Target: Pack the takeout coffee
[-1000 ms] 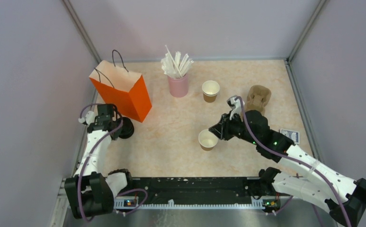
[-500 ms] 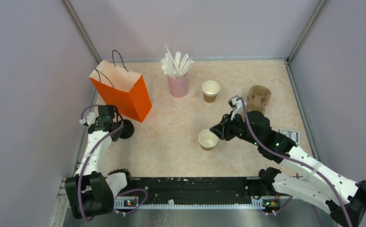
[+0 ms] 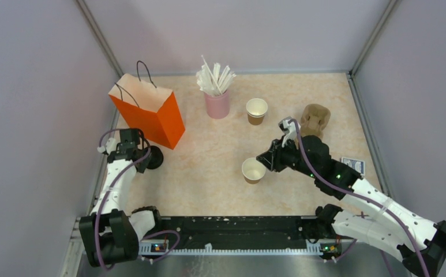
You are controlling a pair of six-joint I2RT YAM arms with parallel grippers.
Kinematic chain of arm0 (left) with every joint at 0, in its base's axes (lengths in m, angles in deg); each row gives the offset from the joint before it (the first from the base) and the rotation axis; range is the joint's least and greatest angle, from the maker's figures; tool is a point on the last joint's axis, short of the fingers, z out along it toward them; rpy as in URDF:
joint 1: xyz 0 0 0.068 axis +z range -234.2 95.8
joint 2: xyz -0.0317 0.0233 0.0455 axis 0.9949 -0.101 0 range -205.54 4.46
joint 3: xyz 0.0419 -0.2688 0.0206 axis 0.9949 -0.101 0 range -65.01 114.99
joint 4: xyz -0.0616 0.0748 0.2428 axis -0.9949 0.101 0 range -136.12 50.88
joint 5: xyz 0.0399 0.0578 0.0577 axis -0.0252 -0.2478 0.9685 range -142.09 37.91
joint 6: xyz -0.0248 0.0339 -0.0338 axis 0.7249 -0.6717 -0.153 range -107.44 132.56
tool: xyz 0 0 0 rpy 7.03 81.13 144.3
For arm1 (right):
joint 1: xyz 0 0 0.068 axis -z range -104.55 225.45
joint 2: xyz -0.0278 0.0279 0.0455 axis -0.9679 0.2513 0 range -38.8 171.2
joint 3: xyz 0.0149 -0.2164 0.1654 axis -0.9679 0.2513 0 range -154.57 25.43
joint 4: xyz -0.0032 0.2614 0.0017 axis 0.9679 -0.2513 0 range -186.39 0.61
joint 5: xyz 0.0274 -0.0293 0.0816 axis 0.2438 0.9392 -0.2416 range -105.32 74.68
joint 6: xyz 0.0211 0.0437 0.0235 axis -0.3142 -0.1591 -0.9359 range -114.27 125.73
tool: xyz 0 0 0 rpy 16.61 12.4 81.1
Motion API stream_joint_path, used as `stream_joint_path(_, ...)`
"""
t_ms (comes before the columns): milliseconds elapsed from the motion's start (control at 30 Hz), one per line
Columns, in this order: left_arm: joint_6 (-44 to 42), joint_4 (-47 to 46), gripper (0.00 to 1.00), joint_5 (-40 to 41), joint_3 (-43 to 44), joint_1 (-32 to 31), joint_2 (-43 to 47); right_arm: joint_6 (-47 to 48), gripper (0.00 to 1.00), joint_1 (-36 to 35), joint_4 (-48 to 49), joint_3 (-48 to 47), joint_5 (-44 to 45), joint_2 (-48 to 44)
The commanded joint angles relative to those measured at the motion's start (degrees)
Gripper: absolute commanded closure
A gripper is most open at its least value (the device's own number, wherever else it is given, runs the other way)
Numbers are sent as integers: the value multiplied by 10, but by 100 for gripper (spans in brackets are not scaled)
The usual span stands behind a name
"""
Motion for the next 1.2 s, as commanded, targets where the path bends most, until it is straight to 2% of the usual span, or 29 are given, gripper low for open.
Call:
stream_joint_path(0, 15, -1, 69, 2, 5, 3, -1, 7, 73, -5, 2, -4, 11, -15)
stream_joint_path(67, 15, -6, 73, 3, 4, 3, -9, 8, 73, -5, -1, -4, 13, -18)
stream_joint_path(200, 20, -3, 75, 5, 7, 3, -17, 13, 73, -5, -6, -7, 17, -19)
stream_joint_path(433, 24, -8, 72, 13, 6, 3, -27, 18, 73, -5, -9, -7, 22, -20)
stream_joint_path(633, 23, -14, 78, 7, 5, 3, -33, 22, 73, -5, -11, -8, 27, -20)
stream_joint_path(800, 21, -11, 89, 10, 9, 3, -26, 23, 73, -5, -10, -6, 30, -18)
stream_joint_path(900, 20, -5, 100, 10, 14, 3, -25, 23, 73, -5, -10, -3, 30, -19)
stream_joint_path(1167, 30, 32, 100, 23, 40, 3, -15, 22, 73, -5, -8, -1, 31, -18)
